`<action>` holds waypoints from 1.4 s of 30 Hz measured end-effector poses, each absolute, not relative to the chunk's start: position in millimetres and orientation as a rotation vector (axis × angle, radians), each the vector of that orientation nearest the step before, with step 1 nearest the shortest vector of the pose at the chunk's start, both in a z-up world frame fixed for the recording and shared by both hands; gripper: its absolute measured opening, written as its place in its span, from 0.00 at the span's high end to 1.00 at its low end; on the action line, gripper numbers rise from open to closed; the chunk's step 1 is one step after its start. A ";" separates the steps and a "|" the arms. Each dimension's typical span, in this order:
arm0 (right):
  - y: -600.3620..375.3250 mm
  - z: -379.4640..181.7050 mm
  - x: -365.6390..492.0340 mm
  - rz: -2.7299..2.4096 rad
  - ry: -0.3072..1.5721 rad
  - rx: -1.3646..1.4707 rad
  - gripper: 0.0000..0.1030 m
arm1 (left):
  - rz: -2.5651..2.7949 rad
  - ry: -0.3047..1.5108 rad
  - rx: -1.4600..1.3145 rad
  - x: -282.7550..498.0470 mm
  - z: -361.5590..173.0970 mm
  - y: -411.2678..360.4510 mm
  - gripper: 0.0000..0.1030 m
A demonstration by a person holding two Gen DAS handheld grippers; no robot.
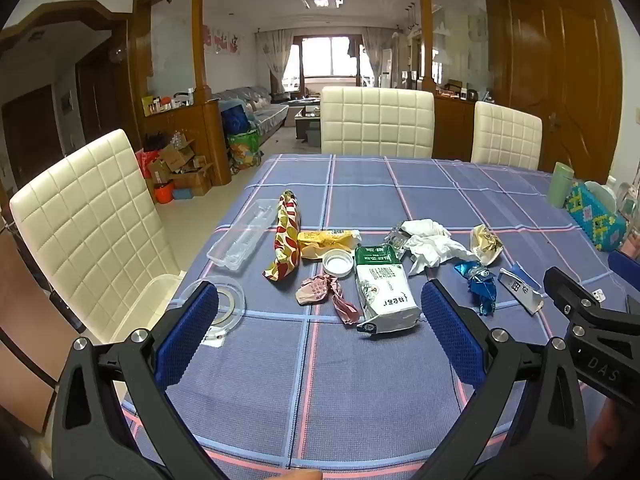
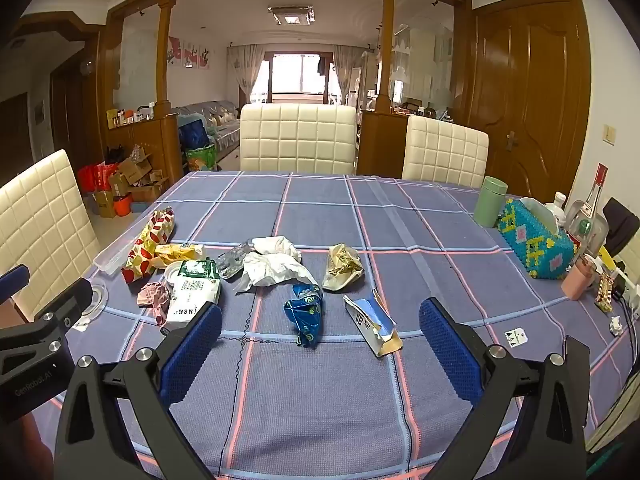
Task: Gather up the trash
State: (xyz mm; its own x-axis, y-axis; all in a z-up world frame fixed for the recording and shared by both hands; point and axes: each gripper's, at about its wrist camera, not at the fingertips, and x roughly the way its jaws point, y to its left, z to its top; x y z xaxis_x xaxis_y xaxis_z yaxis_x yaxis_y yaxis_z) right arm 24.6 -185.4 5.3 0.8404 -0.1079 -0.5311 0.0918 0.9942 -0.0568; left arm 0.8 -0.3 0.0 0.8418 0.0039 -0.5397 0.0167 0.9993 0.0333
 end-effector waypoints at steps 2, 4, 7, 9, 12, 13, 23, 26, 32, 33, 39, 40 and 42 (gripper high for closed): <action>-185.3 5.0 24.9 -0.105 0.564 -0.030 0.06 | -0.007 0.570 0.036 1.2 0.1 -0.5 0.03; -185.5 5.0 24.9 -0.105 0.564 -0.028 0.06 | -0.009 0.567 0.037 0.1 0.0 -0.1 0.03; -185.8 5.0 24.7 -0.105 0.564 -0.028 0.06 | -0.006 0.566 0.036 0.2 0.1 0.6 0.03; -185.9 5.3 24.2 -0.105 0.564 -0.028 0.06 | -0.006 0.566 0.036 0.2 0.0 0.8 0.03; -185.4 4.6 25.1 -0.105 0.566 -0.028 0.06 | -0.009 0.567 0.038 0.0 0.0 -0.3 0.03; -185.4 4.6 25.1 -0.105 0.567 -0.029 0.06 | -0.010 0.567 0.038 0.0 0.0 -0.2 0.03; -185.5 4.6 24.5 -0.105 0.566 -0.029 0.06 | -0.010 0.566 0.037 0.9 0.5 0.4 0.03; -185.7 4.3 24.5 -0.106 0.566 -0.029 0.06 | -0.011 0.566 0.038 0.0 0.1 -0.1 0.03; -185.7 4.2 24.3 -0.105 0.568 -0.028 0.06 | -0.010 0.566 0.038 0.0 0.1 -0.1 0.03; -185.7 4.2 24.3 -0.105 0.568 -0.028 0.06 | -0.010 0.565 0.038 0.0 0.1 -0.1 0.03; -185.6 4.2 24.3 -0.104 0.568 -0.028 0.06 | -0.013 0.564 0.038 -1.9 1.7 -4.8 0.03; -185.7 4.1 24.3 -0.105 0.568 -0.028 0.06 | -0.013 0.564 0.038 -1.9 3.1 -5.4 0.03; -185.9 3.9 24.5 -0.104 0.568 -0.028 0.06 | -0.013 0.565 0.037 -2.0 3.0 -5.3 0.03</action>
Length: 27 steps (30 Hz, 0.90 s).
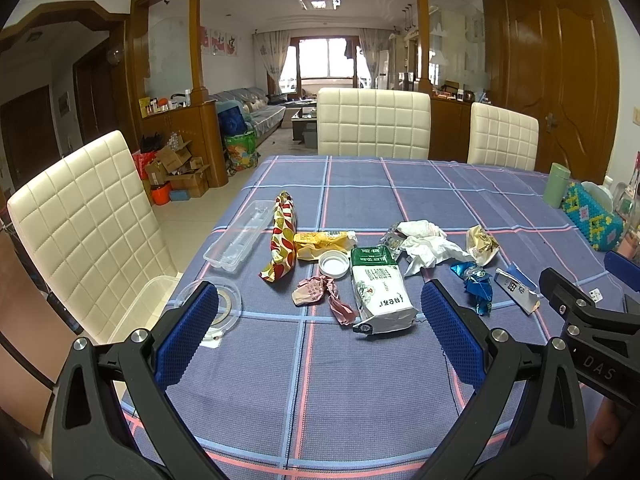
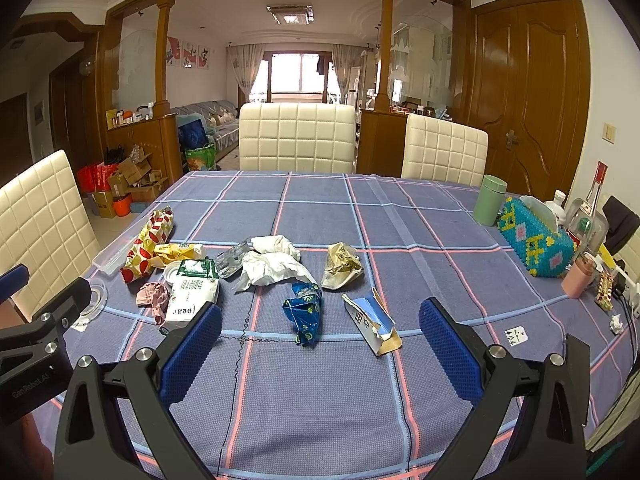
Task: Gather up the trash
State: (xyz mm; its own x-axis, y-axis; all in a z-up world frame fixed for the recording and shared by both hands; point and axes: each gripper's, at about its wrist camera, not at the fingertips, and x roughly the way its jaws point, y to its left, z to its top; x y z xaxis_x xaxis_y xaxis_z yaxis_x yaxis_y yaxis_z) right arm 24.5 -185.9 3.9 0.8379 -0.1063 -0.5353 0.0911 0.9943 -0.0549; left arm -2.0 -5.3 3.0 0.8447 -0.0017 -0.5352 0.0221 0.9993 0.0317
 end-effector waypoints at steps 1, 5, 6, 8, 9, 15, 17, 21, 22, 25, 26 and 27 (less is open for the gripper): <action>-185.9 3.9 24.5 -0.104 0.568 -0.028 0.06 | -0.012 0.564 0.037 -2.0 3.1 -5.4 0.03; -186.1 3.7 24.5 -0.104 0.569 -0.027 0.06 | -0.014 0.563 0.039 -0.5 2.3 -11.7 0.03; -186.2 3.7 24.6 -0.104 0.569 -0.027 0.06 | -0.014 0.564 0.039 -0.6 1.9 -12.3 0.03; -186.2 3.6 24.7 -0.104 0.569 -0.027 0.06 | -0.014 0.563 0.039 -1.4 4.1 -15.3 0.03; -185.7 3.6 24.8 -0.105 0.569 -0.027 0.06 | -0.014 0.563 0.038 -1.4 4.0 -14.6 0.03; -187.2 3.2 24.7 -0.105 0.569 -0.027 0.06 | -0.015 0.563 0.038 -4.3 3.2 -10.5 0.03; -187.0 3.2 24.8 -0.106 0.570 -0.027 0.06 | -0.015 0.563 0.038 -4.2 3.2 -10.4 0.03; -187.3 3.0 25.2 -0.104 0.574 -0.026 0.06 | -0.015 0.562 0.039 -4.4 3.1 -10.4 0.03; -186.6 2.5 24.7 -0.104 0.573 -0.026 0.06 | -0.014 0.562 0.039 -4.7 3.5 -11.4 0.03; -186.2 1.9 24.2 -0.104 0.573 -0.025 0.06 | -0.016 0.562 0.038 -4.4 3.1 -10.4 0.03; -186.3 2.2 24.6 -0.104 0.574 -0.025 0.06 | -0.016 0.562 0.039 -4.6 3.4 -11.5 0.03; -186.4 2.2 24.3 -0.103 0.575 -0.025 0.06 | -0.015 0.562 0.038 -4.4 3.1 -10.3 0.03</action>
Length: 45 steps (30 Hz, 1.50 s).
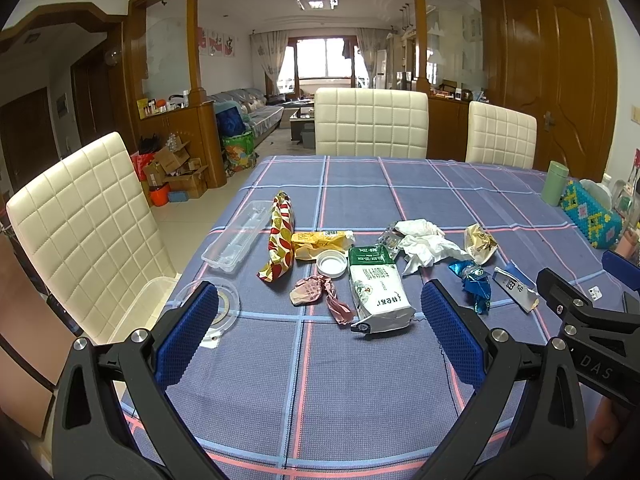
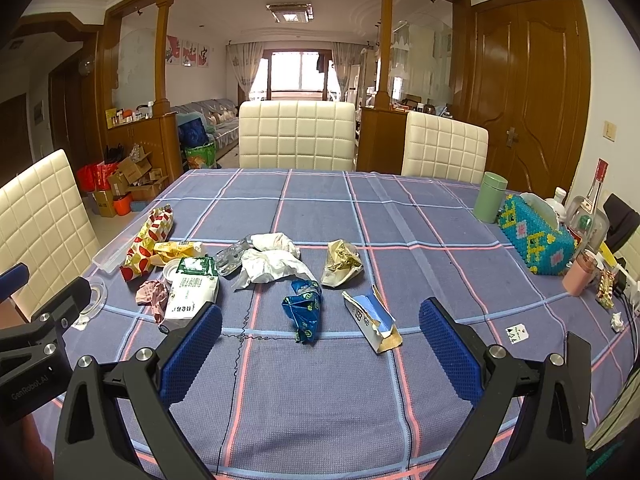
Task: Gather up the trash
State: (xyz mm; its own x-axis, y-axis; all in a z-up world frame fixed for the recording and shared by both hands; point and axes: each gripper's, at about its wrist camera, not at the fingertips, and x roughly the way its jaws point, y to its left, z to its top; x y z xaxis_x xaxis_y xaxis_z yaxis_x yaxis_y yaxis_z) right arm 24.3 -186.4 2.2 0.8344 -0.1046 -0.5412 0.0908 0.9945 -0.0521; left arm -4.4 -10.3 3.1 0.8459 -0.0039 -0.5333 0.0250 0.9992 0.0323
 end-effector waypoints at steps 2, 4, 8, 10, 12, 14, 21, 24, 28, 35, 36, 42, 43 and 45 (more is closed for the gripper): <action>-186.4 2.5 24.2 -0.103 0.574 -0.026 0.06 | -0.016 0.562 0.038 -4.5 3.3 -10.6 0.03; -186.8 2.9 24.1 -0.103 0.574 -0.026 0.06 | -0.015 0.562 0.038 -4.4 3.2 -10.3 0.03; -185.1 1.5 25.2 -0.101 0.574 -0.027 0.06 | -0.016 0.563 0.039 -4.6 3.3 -10.8 0.03; -185.5 -0.1 26.0 -0.101 0.575 -0.027 0.06 | -0.016 0.562 0.038 -4.4 3.1 -10.3 0.03; -185.1 -0.5 25.6 -0.102 0.574 -0.026 0.06 | -0.015 0.563 0.038 -4.5 3.1 -10.2 0.03; -185.1 0.1 25.9 -0.101 0.575 -0.025 0.06 | -0.016 0.562 0.038 -4.7 3.2 -10.8 0.03; -184.9 0.2 25.7 -0.101 0.574 -0.026 0.06 | -0.015 0.562 0.038 -4.4 3.1 -10.3 0.03; -184.4 0.1 25.7 -0.100 0.576 -0.027 0.06 | -0.016 0.563 0.038 -4.4 3.0 -10.3 0.03; -184.4 0.6 25.6 -0.100 0.577 -0.027 0.06 | -0.015 0.562 0.038 -4.6 3.0 -10.4 0.03; -182.4 -0.1 26.8 -0.097 0.581 -0.028 0.06 | -0.020 0.567 0.042 -2.7 -0.7 -16.1 0.03; -182.3 -0.7 27.2 -0.097 0.583 -0.027 0.06 | -0.020 0.567 0.042 -2.6 -1.0 -16.2 0.03; -190.1 -14.1 41.6 -0.091 0.631 -0.005 0.06 | -0.015 0.607 0.031 5.7 -11.6 -12.1 0.03; -192.1 -18.7 44.7 -0.090 0.645 0.001 0.06 | -0.013 0.619 0.030 7.9 -14.8 -11.8 0.03; -195.8 -30.1 53.2 -0.089 0.687 0.013 0.06 | -0.002 0.645 0.034 14.1 -23.5 -9.1 0.03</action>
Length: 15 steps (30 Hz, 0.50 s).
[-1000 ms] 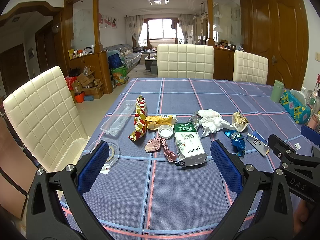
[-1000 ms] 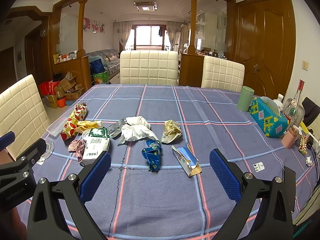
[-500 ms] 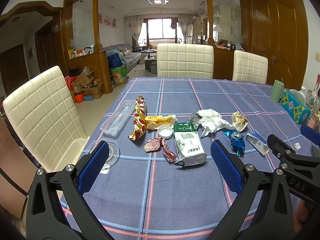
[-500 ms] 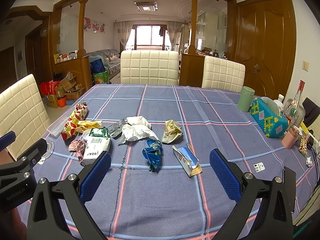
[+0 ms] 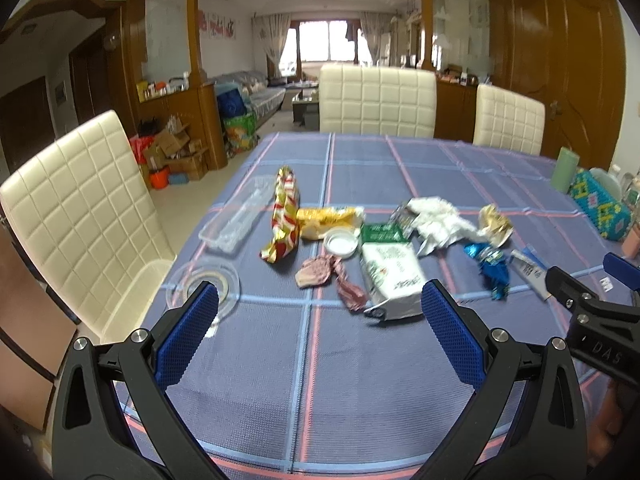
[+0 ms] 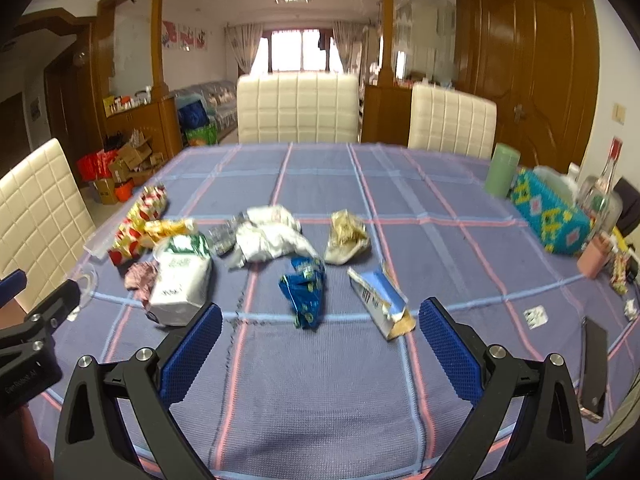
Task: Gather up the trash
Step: 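Grasp the green-and-white milk carton with the left tool while the right tool grasps the blue wrapper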
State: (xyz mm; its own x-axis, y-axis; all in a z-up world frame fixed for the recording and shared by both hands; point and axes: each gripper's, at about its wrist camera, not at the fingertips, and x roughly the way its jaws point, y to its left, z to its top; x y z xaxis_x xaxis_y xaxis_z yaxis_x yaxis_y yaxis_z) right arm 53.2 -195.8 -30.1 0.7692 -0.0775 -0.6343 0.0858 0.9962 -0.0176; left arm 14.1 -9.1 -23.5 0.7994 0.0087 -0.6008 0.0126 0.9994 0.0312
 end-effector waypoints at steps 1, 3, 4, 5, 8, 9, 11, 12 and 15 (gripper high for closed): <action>-197.2 -35.2 56.2 -0.089 0.703 0.015 0.06 | 0.008 0.656 0.036 17.8 -28.5 -6.4 0.03; -200.7 -45.5 63.8 -0.088 0.738 0.022 0.06 | 0.023 0.686 0.034 28.6 -40.6 4.5 0.03; -202.1 -51.7 69.5 -0.087 0.761 0.025 0.07 | 0.028 0.702 0.028 33.1 -44.8 7.0 0.03; -202.5 -54.9 72.3 -0.087 0.770 0.024 0.07 | 0.031 0.720 0.017 38.2 -48.9 10.4 0.03; -206.8 -63.8 84.4 -0.092 0.794 0.022 0.07 | 0.018 0.755 -0.006 49.8 -59.2 15.4 0.03; -209.1 -65.3 88.3 -0.094 0.800 0.025 0.07 | 0.016 0.759 0.000 52.4 -61.5 14.2 0.03; -211.7 -68.0 95.4 -0.087 0.811 0.029 0.08 | 0.000 0.765 0.009 58.1 -65.0 9.4 0.03; -212.3 -69.1 98.5 -0.079 0.816 0.029 0.14 | -0.013 0.772 0.011 61.4 -65.9 5.5 0.03; -211.4 -75.0 112.0 -0.034 0.865 0.016 0.41 | -0.050 0.791 0.032 74.2 -68.1 -9.8 0.03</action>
